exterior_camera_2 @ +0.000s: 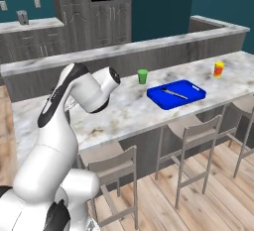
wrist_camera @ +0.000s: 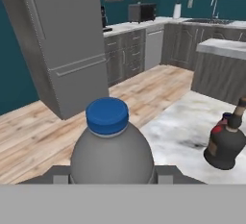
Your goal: Place the drinks on the dining counter in a tight cluster.
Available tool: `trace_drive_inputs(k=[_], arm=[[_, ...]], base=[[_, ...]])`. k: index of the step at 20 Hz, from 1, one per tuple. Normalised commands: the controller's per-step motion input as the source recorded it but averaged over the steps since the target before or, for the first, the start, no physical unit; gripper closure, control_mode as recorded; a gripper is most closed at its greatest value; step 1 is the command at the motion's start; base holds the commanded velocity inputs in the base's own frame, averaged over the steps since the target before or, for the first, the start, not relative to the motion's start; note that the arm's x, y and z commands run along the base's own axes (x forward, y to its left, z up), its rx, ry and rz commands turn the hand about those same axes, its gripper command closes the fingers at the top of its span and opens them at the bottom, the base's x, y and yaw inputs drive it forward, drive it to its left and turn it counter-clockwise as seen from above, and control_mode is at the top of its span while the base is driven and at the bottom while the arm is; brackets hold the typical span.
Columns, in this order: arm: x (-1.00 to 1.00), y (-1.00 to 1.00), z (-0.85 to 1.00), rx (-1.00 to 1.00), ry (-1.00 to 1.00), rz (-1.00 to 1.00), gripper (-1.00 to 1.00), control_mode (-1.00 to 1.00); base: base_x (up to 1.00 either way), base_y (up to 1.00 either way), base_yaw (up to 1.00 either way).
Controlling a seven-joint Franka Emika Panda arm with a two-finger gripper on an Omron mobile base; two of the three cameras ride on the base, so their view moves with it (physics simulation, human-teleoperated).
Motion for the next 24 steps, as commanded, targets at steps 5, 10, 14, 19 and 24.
trace_drive_inputs(k=[5, 10, 14, 19, 24], arm=[[0.60, 0.33, 0.00, 0.00, 0.10, 0.26, 1.00, -1.00], [0.45, 0.10, -0.04, -0.01, 0.13, 0.23, 1.00, -1.00], [0.17, 0.09, -0.59, 0.00, 0.00, -0.02, 1.00, -1.00], [0.24, 0.14, -0.69, 0.00, 0.00, -0.08, 1.00, -1.00], [0.12, 0.07, -0.31, 0.05, 0.00, -0.02, 1.00, -1.00]], base=[[0.00, 0.00, 0.00], [0.00, 0.00, 0.00], [0.00, 0.00, 0.00], [0.00, 0.00, 0.00], [0.00, 0.00, 0.00]])
